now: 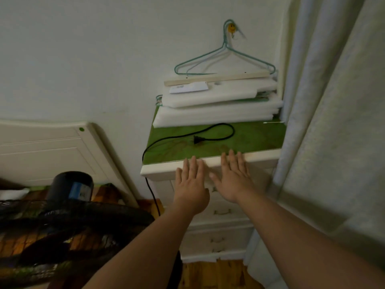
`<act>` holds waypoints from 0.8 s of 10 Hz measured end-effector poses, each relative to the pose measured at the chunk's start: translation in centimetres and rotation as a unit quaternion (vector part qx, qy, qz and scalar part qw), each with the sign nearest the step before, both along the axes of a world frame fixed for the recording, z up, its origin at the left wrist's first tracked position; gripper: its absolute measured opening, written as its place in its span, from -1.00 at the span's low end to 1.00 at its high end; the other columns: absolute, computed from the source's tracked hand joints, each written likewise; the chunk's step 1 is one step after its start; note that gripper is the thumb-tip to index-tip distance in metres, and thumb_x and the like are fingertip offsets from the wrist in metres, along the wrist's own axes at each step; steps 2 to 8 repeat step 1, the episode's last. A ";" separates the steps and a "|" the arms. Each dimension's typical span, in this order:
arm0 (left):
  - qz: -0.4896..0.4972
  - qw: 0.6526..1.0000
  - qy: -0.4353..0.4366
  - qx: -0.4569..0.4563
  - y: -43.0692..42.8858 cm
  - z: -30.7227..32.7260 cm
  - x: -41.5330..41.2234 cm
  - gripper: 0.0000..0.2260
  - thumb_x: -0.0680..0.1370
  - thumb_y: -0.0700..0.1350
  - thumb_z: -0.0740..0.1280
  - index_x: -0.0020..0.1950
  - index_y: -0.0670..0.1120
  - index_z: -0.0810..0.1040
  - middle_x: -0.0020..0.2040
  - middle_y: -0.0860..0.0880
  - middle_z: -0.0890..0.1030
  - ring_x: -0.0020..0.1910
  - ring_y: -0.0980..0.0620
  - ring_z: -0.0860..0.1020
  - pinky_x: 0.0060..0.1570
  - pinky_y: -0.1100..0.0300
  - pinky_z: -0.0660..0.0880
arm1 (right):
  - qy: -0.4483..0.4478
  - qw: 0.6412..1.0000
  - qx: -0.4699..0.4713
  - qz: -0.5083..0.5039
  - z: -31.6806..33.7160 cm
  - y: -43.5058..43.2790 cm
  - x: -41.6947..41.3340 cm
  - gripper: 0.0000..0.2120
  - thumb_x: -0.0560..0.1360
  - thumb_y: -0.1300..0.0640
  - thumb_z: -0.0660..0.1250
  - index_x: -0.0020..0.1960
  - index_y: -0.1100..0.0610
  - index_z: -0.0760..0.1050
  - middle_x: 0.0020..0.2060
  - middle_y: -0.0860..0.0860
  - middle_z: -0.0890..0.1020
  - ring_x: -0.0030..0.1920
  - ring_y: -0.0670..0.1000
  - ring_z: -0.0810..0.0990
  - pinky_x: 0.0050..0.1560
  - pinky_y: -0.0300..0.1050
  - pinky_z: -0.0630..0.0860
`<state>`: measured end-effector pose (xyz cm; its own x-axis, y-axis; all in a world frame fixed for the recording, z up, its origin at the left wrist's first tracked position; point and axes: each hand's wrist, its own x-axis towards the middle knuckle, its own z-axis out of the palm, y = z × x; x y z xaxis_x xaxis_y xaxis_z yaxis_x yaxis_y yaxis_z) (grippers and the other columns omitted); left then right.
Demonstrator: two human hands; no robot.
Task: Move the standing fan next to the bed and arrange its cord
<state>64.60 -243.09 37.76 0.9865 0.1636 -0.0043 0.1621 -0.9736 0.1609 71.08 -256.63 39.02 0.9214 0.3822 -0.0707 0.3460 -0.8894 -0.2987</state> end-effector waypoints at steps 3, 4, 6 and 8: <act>-0.009 0.998 0.027 -0.060 -0.8 1.2 -1.5 -0.27 0.64 0.11 0.16 0.66 -0.07 -0.18 0.65 -0.10 -0.24 0.62 -0.13 -0.25 0.55 -0.11 -0.23 | 0.036 0.999 -0.004 0.006 1.5 -0.4 -0.7 -0.28 0.65 -0.24 -0.06 0.62 0.14 -0.20 0.60 0.11 -0.26 0.57 0.14 -0.33 0.56 0.08 -0.26; -0.009 0.998 0.027 -0.060 -0.8 1.2 -1.5 -0.27 0.64 0.11 0.16 0.66 -0.07 -0.18 0.65 -0.10 -0.24 0.62 -0.13 -0.25 0.55 -0.11 -0.23 | 0.036 0.999 -0.004 0.006 1.5 -0.4 -0.7 -0.28 0.65 -0.24 -0.06 0.62 0.14 -0.20 0.60 0.11 -0.26 0.57 0.14 -0.33 0.56 0.08 -0.26; -0.009 0.998 0.027 -0.060 -0.8 1.2 -1.5 -0.27 0.64 0.11 0.16 0.66 -0.07 -0.18 0.65 -0.10 -0.24 0.62 -0.13 -0.25 0.55 -0.11 -0.23 | 0.036 0.999 -0.004 0.006 1.5 -0.4 -0.7 -0.28 0.65 -0.24 -0.06 0.62 0.14 -0.20 0.60 0.11 -0.26 0.57 0.14 -0.33 0.56 0.08 -0.26; -0.009 0.998 0.027 -0.060 -0.8 1.2 -1.5 -0.27 0.64 0.11 0.16 0.66 -0.07 -0.18 0.65 -0.10 -0.24 0.62 -0.13 -0.25 0.55 -0.11 -0.23 | 0.036 0.999 -0.004 0.006 1.5 -0.4 -0.7 -0.28 0.65 -0.24 -0.06 0.62 0.14 -0.20 0.60 0.11 -0.26 0.57 0.14 -0.33 0.56 0.08 -0.26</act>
